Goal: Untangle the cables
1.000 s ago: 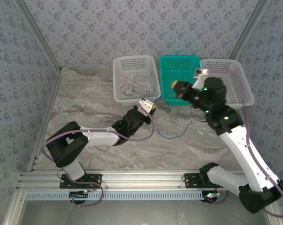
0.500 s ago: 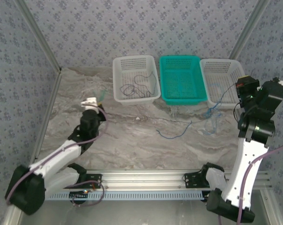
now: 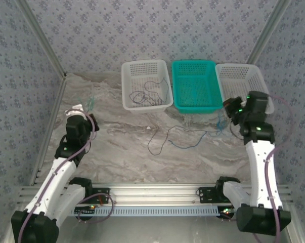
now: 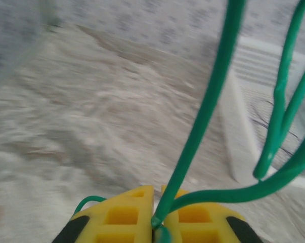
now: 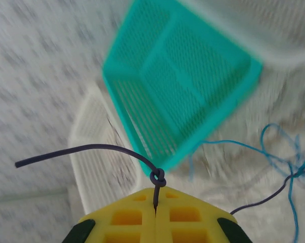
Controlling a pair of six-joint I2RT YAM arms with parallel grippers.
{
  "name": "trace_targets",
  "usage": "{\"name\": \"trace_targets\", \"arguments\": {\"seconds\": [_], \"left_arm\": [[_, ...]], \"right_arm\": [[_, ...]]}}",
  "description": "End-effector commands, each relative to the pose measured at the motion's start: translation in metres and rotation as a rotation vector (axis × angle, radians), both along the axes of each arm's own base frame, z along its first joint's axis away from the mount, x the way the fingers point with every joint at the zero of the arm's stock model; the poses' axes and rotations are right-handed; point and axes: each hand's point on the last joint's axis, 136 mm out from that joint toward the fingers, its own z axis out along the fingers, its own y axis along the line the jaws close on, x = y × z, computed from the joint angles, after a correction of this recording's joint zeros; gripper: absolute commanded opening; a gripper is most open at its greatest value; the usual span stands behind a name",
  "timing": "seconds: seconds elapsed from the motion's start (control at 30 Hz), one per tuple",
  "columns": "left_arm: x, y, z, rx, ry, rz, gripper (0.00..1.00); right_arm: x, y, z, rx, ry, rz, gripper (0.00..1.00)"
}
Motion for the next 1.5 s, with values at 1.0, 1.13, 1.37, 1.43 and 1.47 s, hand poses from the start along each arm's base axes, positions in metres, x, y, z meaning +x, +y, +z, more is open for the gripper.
{"name": "trace_targets", "arguments": {"seconds": [1.0, 1.13, 1.37, 1.43, 1.47], "left_arm": [[-0.111, -0.248, -0.144, -0.152, 0.828, -0.07, 0.57], [-0.097, -0.249, -0.158, -0.137, 0.797, -0.022, 0.57], [-0.089, -0.246, -0.182, -0.15, 0.838, 0.056, 0.46], [-0.087, -0.251, -0.189, -0.155, 0.847, 0.038, 0.44], [-0.087, -0.252, -0.192, -0.147, 0.858, 0.034, 0.42]], "right_arm": [[0.001, 0.055, 0.046, -0.141, -0.105, 0.239, 0.0], [-0.003, 0.05, 0.043, -0.171, -0.092, 0.236, 0.0], [-0.007, 0.046, 0.031, -0.167, -0.068, 0.226, 0.0], [-0.006, 0.047, 0.03, -0.164, -0.068, 0.228, 0.0], [-0.006, 0.047, 0.03, -0.164, -0.068, 0.228, 0.0]]}}
